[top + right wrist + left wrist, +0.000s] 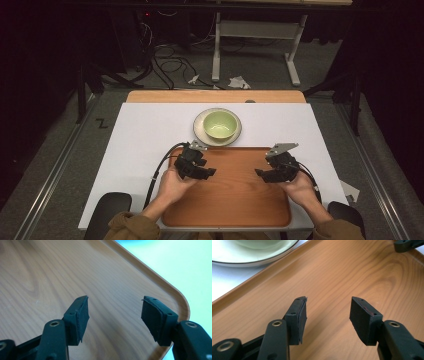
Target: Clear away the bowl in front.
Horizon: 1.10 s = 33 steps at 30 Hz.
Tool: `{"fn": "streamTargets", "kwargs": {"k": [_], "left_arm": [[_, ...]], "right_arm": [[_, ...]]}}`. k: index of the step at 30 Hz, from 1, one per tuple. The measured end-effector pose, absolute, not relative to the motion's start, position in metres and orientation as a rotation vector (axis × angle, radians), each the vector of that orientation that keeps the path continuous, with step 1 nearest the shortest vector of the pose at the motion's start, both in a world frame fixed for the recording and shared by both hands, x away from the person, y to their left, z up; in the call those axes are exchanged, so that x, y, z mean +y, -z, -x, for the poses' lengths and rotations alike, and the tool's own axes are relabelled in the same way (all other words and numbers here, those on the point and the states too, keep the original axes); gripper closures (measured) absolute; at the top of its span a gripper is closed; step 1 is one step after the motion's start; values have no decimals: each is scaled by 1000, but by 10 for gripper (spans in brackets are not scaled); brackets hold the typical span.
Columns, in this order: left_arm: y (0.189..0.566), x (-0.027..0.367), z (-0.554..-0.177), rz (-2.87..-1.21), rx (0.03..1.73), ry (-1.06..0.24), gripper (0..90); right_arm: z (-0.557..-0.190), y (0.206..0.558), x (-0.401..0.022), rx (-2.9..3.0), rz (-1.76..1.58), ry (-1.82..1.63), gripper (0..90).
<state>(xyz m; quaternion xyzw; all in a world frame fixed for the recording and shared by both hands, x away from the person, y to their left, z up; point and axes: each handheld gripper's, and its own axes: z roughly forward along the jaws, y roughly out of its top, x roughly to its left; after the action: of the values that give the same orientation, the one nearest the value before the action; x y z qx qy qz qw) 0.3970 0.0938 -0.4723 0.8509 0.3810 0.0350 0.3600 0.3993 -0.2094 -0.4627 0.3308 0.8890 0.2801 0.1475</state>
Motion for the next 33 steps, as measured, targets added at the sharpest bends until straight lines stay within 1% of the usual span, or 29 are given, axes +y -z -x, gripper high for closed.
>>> {"fn": "streamTargets", "kwargs": {"k": [9,21,26,33], "left_arm": [[472,95,-397,-2198,993,-95,474],[468,105,-401,-2148,1023,-74,471],[462,97,-401,-2184,987,-132,454],[449,97,-403,-2164,957,-112,447]], "right_arm": [[-398,463,-207,2567,-927,-780,392],[-403,465,-205,2572,-935,-789,392],[-396,464,-208,2568,-913,-779,392],[-398,465,-207,2576,-921,-754,392]]}}
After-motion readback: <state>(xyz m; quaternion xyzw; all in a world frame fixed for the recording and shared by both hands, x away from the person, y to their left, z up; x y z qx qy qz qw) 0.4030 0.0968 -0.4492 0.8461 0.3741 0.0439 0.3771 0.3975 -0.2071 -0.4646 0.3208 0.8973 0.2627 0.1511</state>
